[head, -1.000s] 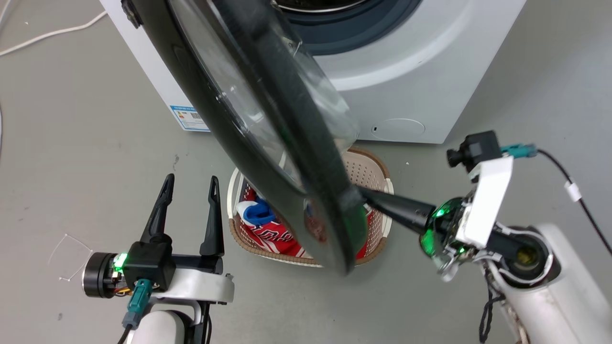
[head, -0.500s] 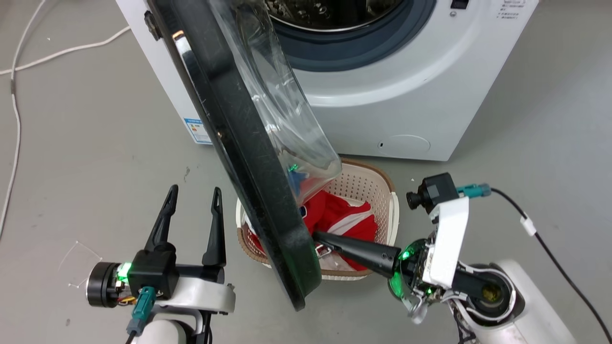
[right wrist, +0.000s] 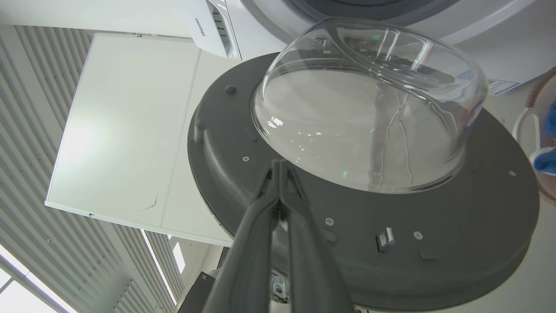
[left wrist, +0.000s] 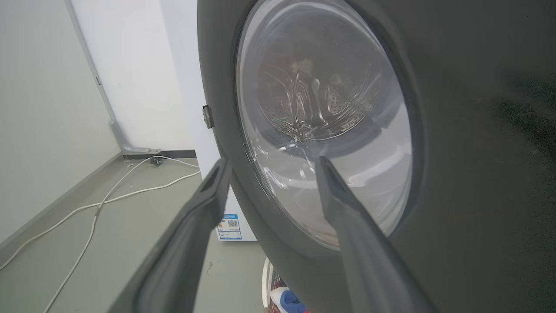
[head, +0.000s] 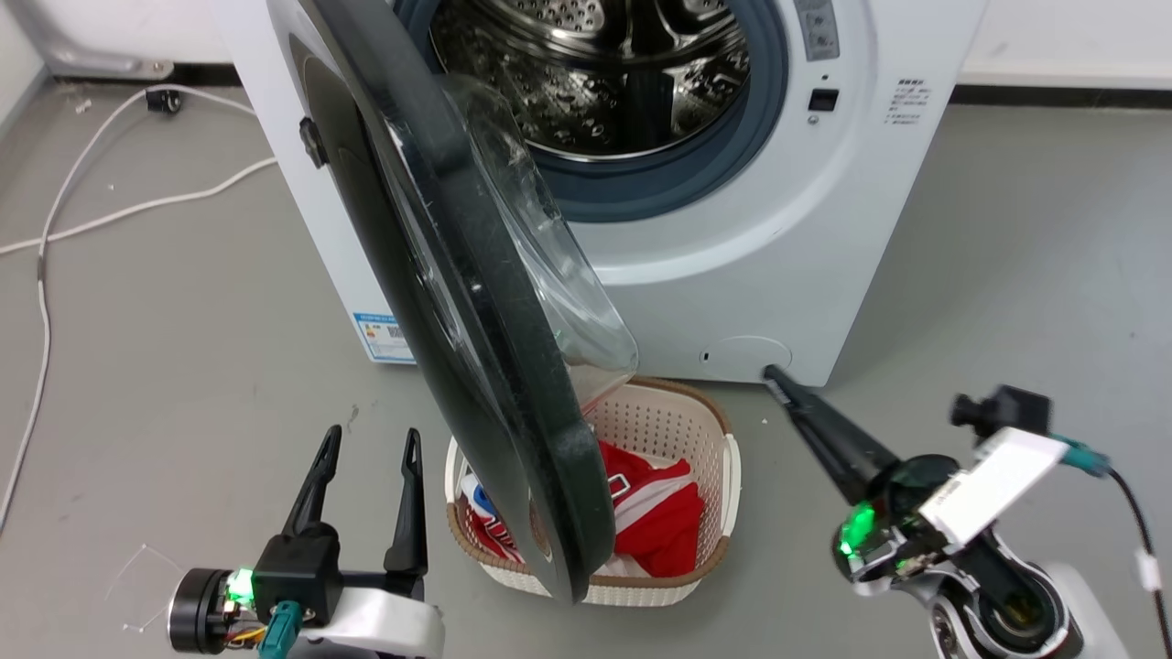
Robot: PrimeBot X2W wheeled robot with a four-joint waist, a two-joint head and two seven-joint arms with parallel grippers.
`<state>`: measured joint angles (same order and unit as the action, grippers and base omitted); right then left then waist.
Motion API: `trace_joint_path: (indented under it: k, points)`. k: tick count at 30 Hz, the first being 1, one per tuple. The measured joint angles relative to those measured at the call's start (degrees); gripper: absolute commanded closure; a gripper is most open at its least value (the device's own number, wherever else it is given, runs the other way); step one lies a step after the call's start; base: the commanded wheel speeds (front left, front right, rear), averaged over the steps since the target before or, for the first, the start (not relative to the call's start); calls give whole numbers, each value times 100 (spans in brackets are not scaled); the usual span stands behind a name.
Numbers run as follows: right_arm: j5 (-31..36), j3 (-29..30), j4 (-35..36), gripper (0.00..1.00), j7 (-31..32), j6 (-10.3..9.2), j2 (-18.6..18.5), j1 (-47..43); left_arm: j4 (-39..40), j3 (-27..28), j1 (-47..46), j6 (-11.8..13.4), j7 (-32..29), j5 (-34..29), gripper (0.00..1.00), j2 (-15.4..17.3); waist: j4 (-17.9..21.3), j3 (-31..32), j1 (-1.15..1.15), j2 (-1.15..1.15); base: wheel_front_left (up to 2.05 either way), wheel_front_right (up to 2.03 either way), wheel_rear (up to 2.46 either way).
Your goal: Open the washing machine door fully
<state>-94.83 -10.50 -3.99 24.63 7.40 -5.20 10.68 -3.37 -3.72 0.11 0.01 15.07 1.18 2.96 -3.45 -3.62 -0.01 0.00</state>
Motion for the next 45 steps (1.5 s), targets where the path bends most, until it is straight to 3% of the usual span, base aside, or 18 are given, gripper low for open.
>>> trace_joint_path:
  k: [4, 7, 9, 10, 11, 15, 18, 23, 26, 30, 42, 43, 44, 45]
  points:
    - [388, 361, 235, 100, -714, 0, 24, -243, -2, 23, 119, 0, 0, -7, 0, 1, 44, 168, 0, 0, 0, 0, 0]
    - [906, 499, 541, 100, -1279, 0, -10, -419, 0, 27, 204, 0, 0, -20, 0, 2, 67, 276, 0, 0, 0, 0, 0]
    - [1594, 531, 728, 100, -1852, 0, -162, -511, 14, 40, 219, 0, 0, -27, 0, 5, 81, 317, 0, 0, 0, 0, 0]
    - [1594, 531, 728, 100, -1852, 0, -162, -511, 14, 40, 219, 0, 0, -27, 0, 5, 81, 317, 0, 0, 0, 0, 0]
    - [2407, 452, 824, 100, -2528, 0, -409, -617, 24, 48, 246, 0, 1, -33, 0, 4, 91, 344, 0, 0, 0, 0, 0]
    - [3847, 167, 761, 100, -3791, 0, -653, -792, 34, 70, 296, 4, 0, -41, 0, 7, 124, 380, 0, 0, 0, 0, 0]
    - [5271, 223, 664, 100, -3955, 1, -740, -842, 41, 76, 317, 5, 1, -41, 0, 5, 158, 400, 0, 0, 0, 0, 0]
    - [7610, 719, 1062, 100, -3971, 3, -250, -986, 58, 66, 322, 5, 1, -41, 0, 4, 179, 399, 0, 0, 0, 0, 0]
    - [8467, 786, 1183, 100, -3971, 10, -118, -1163, 62, 63, 324, 7, 1, -41, 0, 5, 173, 402, 0, 0, 0, 0, 0]
    - [8652, 973, 1166, 100, -3971, 10, 99, -1357, 59, 56, 324, 7, 1, -41, 0, 4, 165, 413, 0, 0, 0, 0, 0]
    - [8919, 1273, 753, 100, -3971, 10, 219, -2054, 43, 44, 378, 22, 0, -42, 0, 4, 123, 523, 0, 0, 0, 0, 0]
    - [8845, 1288, 705, 97, -3971, 10, 221, -2079, 42, 40, 392, 23, 1, -41, 0, 3, 120, 531, 0, 0, 0, 0, 0]
    - [8749, 1313, 658, 58, -3971, 10, 221, -2101, 40, 40, 404, 23, 1, -41, 0, 3, 117, 537, 0, 0, 0, 0, 0]
    - [8660, 1350, 604, 3, -3971, 10, 221, -2126, 35, 38, 407, 23, 0, -41, 0, 3, 114, 543, 1, 0, 0, 0, 0]
